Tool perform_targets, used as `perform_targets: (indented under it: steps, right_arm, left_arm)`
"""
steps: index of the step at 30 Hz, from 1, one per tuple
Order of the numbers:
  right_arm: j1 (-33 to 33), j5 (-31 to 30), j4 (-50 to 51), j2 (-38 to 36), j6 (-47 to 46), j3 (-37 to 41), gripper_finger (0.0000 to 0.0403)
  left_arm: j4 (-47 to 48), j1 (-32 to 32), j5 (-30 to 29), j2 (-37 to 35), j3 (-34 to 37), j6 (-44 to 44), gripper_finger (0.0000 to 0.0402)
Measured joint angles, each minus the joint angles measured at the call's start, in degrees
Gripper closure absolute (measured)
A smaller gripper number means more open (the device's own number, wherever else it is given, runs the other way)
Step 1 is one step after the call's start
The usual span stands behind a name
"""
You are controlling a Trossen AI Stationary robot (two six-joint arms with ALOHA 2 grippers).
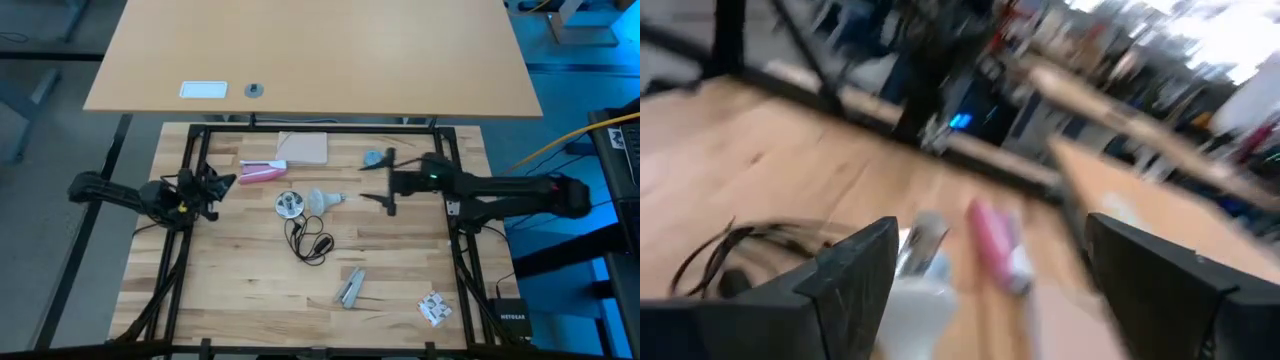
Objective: Screw lightbulb
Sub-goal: Insert light bulb into the lamp
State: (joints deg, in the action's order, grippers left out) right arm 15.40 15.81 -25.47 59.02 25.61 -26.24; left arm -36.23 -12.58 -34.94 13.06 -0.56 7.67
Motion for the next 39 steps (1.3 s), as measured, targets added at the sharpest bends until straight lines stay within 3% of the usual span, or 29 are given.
perform_targets:
  steps: [6,15,27,39]
  right_arm:
    - [0.0,1.4,10.5,13.8,3.4,-7.9,0.0079]
    - [0.0,1.4,12.4,27.8,7.9,-13.6,0.0079]
    - [0.0,1.8,13.0,41.2,7.8,-23.6,0.0079]
    - [0.0,1.8,22.5,47.0,7.7,-30.2,0.0079]
  left_arm:
    - [0.4,0.0,0.0,7.1,0.0,3.9,0.0398]
    - [4.4,0.0,-4.5,14.4,0.0,9.0,0.0398]
    - [4.0,0.0,-5.8,16.0,0.0,10.3,0.0398]
    - [4.3,0.0,-5.8,16.2,0.0,10.4,0.0398]
